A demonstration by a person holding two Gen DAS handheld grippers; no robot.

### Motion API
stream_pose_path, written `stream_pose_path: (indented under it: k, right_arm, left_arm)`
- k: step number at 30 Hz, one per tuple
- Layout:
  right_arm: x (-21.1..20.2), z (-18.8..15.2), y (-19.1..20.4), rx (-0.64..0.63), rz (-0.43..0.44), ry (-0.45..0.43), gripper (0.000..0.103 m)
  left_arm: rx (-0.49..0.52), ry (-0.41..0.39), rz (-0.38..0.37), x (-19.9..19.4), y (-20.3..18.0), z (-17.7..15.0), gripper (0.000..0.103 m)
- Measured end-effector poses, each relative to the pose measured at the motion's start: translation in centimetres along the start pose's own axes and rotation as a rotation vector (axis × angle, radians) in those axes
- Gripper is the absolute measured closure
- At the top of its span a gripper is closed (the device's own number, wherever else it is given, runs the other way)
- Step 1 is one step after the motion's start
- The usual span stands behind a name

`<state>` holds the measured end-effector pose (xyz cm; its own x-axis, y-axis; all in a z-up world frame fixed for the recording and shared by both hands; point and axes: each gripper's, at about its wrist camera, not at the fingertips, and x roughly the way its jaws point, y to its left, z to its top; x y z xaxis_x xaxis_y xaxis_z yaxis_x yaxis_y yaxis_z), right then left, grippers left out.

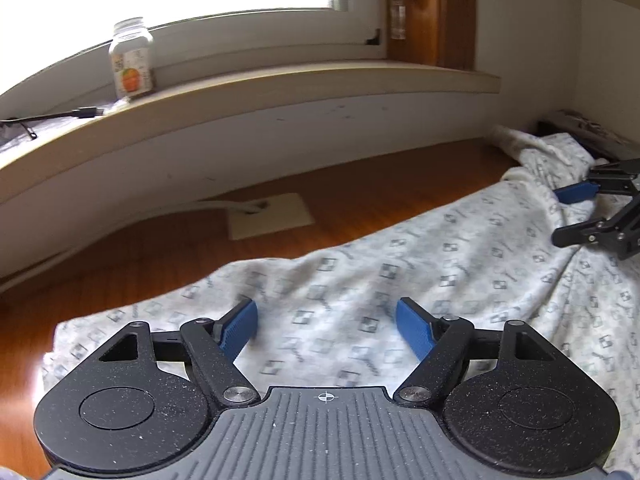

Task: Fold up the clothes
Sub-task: 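Grasp the bunched fabric with the right gripper and lift it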

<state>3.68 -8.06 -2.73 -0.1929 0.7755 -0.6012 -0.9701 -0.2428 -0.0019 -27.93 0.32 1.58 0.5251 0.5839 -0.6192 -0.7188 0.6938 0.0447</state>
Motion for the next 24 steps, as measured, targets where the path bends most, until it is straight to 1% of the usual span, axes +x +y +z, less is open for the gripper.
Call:
stream_pose_path:
  k: [4,9,13,16,17,19,21,23,24]
  right_arm:
    - [1.9,1.3,0.5,-0.006,-0.003,0.001,0.028]
    - [4.0,3.0,1.2,-0.007,-0.002,-0.003,0.028]
    - [3.5,2.8,1.2,-0.003,-0.002,-0.026,0.028]
    - [3.0,2.8,1.2,0.000,-0.003,-0.044,0.028]
    - [2.9,2.7,1.2,0.001,-0.003,-0.050,0.027]
    - [2.6,2.7,1.3,0.003,-0.003,-0.062,0.026]
    - [1.6,2.7,0.7,0.017,-0.002,-0.060,0.025]
    - [0.3,2.9,-0.2,0.035,-0.001,-0.052,0.025]
    - [-0.4,2.9,-0.6,0.044,-0.001,-0.049,0.025]
  left_arm:
    - [-0.039,0.003,0.041,1.0,3.2,0.5,0.023]
    - [-0.057,0.004,0.066,1.3,5.4,0.6,0.023]
    - [-0.045,0.001,0.096,1.0,5.4,0.6,0.020]
    - [0.021,-0.002,0.125,0.5,4.4,0.7,0.020]
    - [0.035,0.009,0.109,0.3,4.3,1.0,0.020]
    - [0.032,0.022,0.051,-0.3,4.2,2.2,0.019]
    - [0.030,0.009,0.020,-0.8,4.3,3.9,0.015]
    - [0.039,-0.020,0.002,-1.1,4.2,5.4,0.000]
    - [0.047,-0.033,-0.005,-1.0,4.1,6.0,0.000]
